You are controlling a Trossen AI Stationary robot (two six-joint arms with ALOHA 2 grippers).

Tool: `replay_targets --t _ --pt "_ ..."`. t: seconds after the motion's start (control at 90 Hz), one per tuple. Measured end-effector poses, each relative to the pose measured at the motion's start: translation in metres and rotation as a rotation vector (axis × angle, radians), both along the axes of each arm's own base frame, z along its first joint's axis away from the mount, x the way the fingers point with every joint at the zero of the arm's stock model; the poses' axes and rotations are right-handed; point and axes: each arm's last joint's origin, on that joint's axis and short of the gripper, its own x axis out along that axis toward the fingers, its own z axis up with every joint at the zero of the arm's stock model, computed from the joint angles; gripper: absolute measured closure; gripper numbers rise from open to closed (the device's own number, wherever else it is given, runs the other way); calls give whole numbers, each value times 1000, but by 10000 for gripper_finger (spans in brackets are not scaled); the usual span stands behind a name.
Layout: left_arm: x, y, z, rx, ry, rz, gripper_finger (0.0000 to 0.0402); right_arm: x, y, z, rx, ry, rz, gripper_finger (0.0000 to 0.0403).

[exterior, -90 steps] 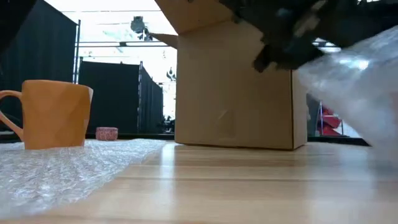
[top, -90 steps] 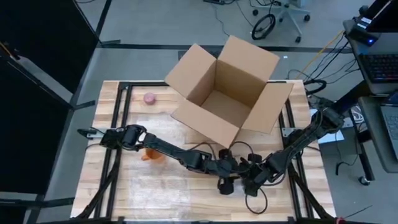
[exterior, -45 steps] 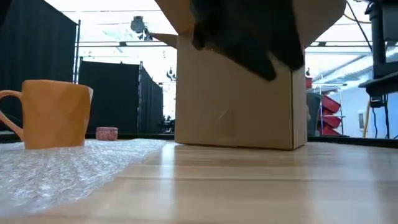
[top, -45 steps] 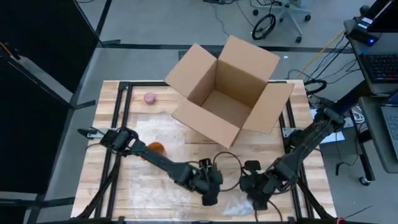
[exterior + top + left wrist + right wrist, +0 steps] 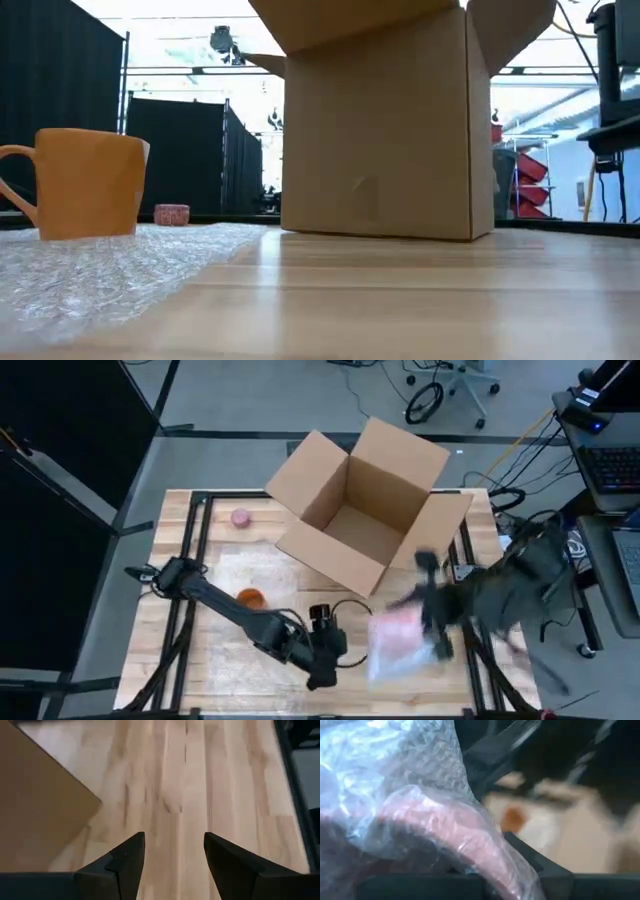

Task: Wrap mug
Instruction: Put the pink wrapped cup into the box

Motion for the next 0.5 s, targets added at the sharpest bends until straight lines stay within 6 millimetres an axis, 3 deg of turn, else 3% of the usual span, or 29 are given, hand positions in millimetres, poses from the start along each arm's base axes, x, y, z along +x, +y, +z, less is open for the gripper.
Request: replay_targets --t 0.222,0.367,0.5 --pt "-9 14 25 21 -37 -13 208 8 -78 36 -108 -134 -248 386" --pt "-9 15 23 43 -17 -23 208 17 -134 38 -179 -124 -461 386" --pt "-11 19 21 42 14 -2 208 34 -190 27 -148 -49 -548 386"
